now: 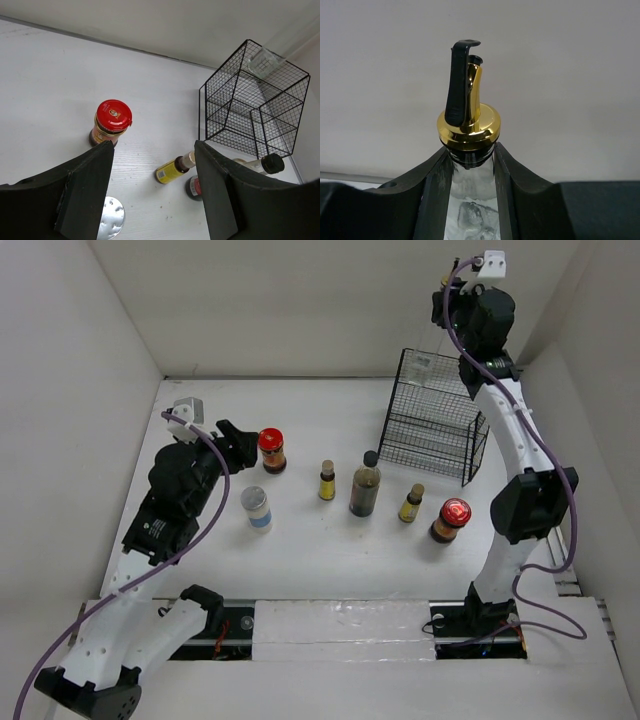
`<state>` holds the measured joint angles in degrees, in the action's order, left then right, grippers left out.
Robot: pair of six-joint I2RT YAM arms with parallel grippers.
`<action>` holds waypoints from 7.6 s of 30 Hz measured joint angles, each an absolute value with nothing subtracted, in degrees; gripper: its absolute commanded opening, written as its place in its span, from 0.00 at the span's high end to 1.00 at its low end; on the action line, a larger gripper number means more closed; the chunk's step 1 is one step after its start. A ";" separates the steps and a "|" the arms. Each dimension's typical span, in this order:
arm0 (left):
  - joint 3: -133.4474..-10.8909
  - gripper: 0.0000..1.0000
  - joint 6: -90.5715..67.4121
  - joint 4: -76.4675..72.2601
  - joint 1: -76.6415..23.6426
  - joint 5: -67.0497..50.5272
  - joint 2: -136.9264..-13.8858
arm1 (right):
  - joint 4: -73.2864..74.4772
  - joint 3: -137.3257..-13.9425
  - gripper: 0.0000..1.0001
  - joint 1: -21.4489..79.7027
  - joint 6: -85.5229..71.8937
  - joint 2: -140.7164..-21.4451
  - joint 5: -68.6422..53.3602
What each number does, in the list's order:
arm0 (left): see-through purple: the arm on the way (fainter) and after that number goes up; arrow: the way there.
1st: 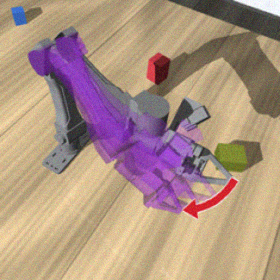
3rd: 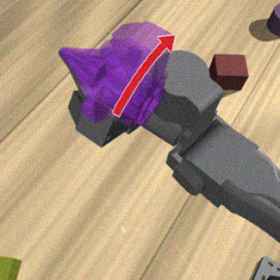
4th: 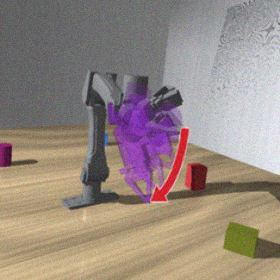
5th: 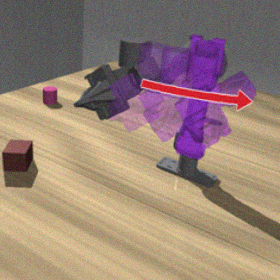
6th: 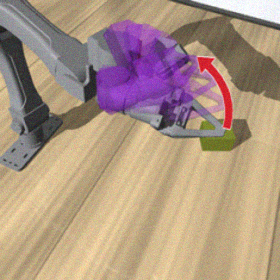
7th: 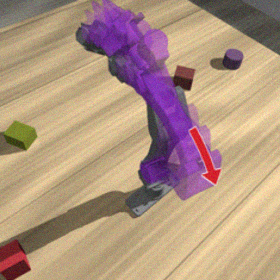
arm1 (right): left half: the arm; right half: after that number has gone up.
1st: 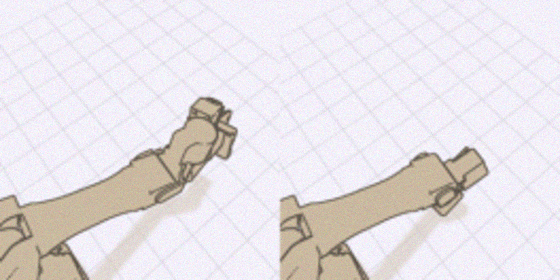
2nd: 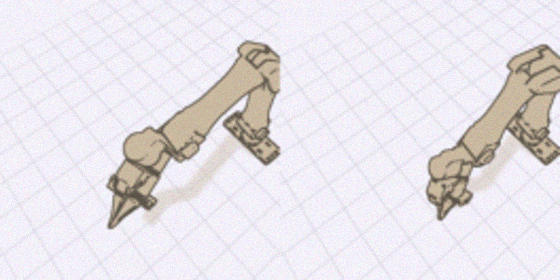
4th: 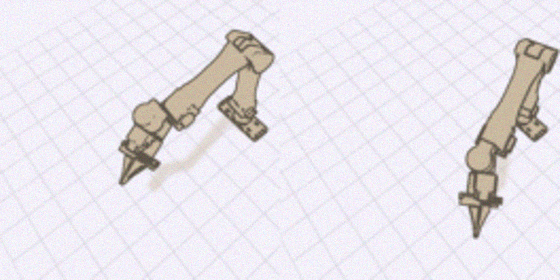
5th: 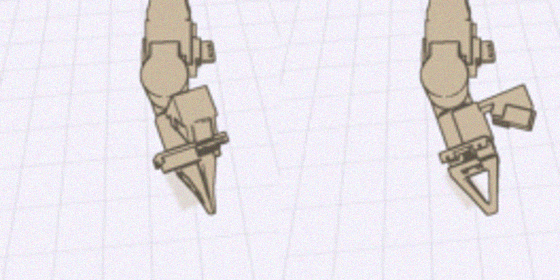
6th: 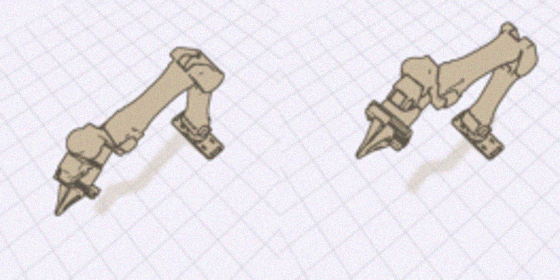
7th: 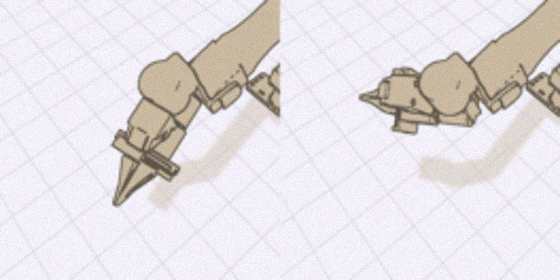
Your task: Organize the condiment bottles
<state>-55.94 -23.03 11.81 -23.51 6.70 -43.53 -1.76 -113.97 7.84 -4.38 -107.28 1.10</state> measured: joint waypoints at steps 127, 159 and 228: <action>-55.83 0.49 -23.07 11.79 -23.51 4.54 -45.54 | -3.88 -46.19 0.27 33.08 -6.35 -65.47 -13.45; -55.81 0.47 -23.07 11.79 -23.51 2.98 -42.87 | -8.03 -70.83 1.00 19.59 -9.39 -63.46 1.10; -55.72 0.47 -23.09 11.77 -23.51 2.22 -42.63 | -14.57 -82.26 0.76 2.98 -4.80 -101.78 14.55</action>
